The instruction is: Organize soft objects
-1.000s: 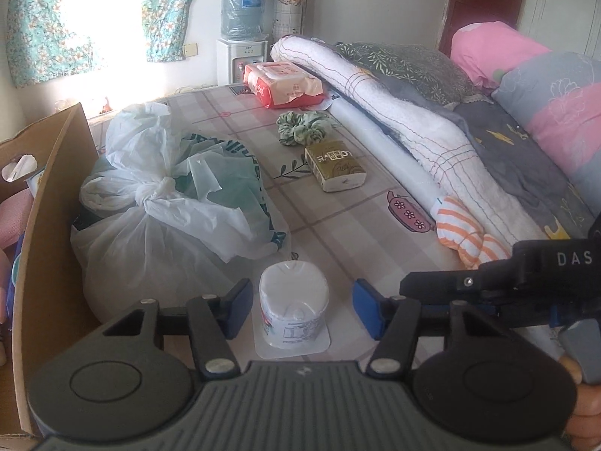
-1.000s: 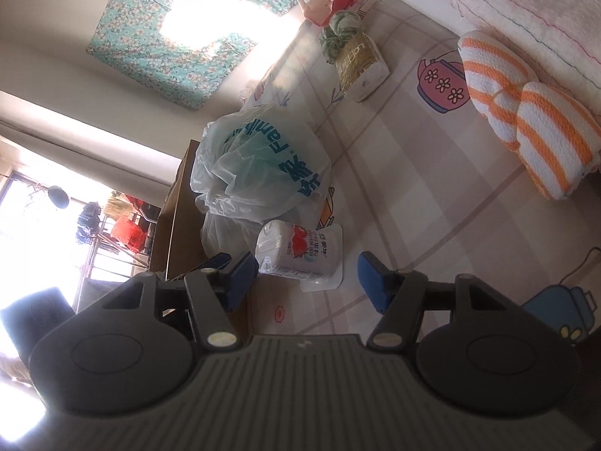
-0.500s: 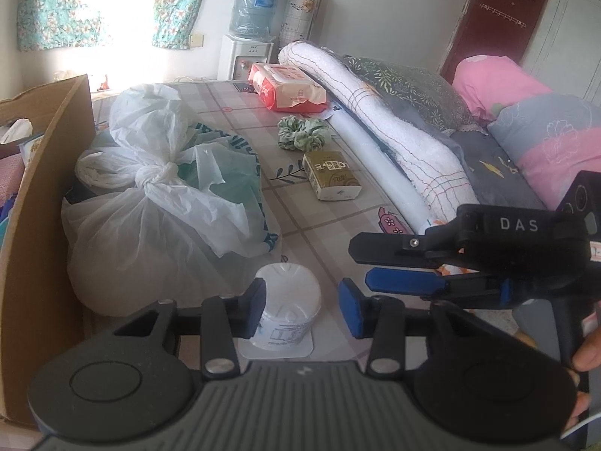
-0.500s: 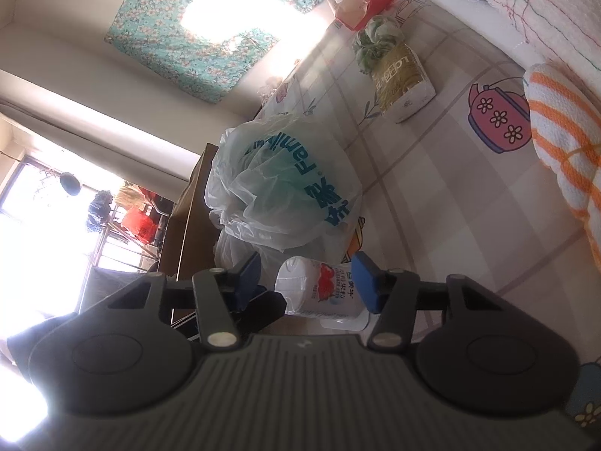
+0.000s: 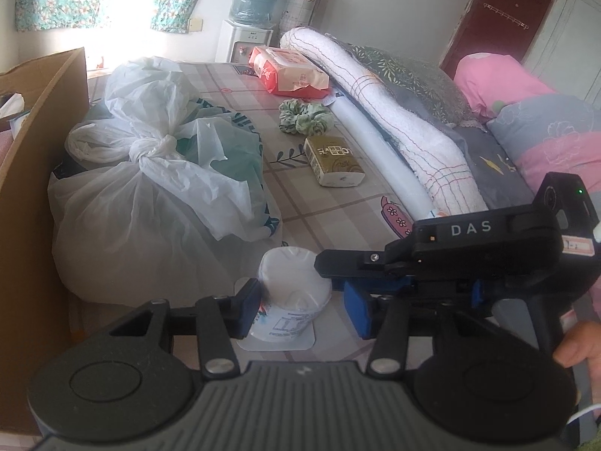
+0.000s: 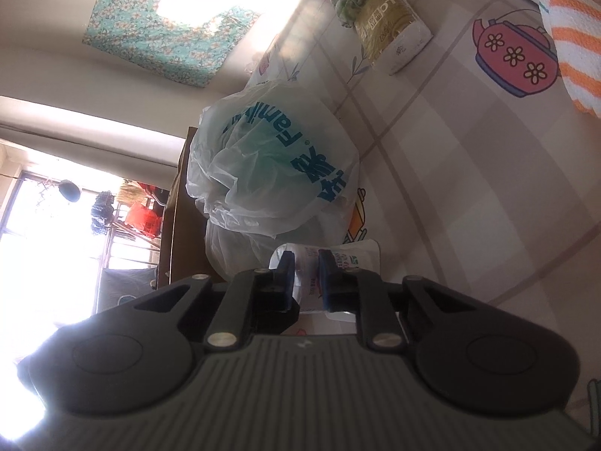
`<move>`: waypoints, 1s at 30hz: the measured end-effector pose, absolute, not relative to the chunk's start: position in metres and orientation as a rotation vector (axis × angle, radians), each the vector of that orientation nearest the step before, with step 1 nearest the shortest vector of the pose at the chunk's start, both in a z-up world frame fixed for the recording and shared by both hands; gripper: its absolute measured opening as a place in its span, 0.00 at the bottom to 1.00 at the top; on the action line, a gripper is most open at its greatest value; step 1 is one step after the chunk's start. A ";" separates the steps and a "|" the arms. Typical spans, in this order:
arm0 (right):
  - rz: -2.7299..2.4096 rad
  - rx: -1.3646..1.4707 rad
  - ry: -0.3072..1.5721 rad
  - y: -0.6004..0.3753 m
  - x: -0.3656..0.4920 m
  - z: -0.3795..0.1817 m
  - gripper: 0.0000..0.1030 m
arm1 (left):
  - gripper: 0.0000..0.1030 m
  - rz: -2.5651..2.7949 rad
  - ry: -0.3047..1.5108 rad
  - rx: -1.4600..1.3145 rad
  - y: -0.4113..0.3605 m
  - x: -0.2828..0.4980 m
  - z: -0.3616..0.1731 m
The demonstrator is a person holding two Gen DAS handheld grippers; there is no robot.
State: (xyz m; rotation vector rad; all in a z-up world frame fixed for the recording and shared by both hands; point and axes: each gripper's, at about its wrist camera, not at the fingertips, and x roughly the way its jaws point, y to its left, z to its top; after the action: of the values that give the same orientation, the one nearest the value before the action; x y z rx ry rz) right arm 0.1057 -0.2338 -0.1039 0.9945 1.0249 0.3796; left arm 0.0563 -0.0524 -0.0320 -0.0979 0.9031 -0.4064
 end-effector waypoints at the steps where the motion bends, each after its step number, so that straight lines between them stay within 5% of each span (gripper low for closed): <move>1: 0.381 1.014 1.025 -0.236 0.105 -0.106 0.12 | 0.48 -0.409 0.899 -0.093 -0.054 0.055 -0.031; 30: 0.256 1.286 0.925 -0.306 0.078 -0.139 0.13 | 0.53 -0.612 0.832 0.019 -0.131 0.051 -0.022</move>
State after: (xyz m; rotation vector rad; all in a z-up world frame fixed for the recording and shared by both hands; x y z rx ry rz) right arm 0.0784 -0.3058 -0.1387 1.2865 0.9251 0.2564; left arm 0.0512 -0.1311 -0.0216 0.0192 0.8318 -0.6119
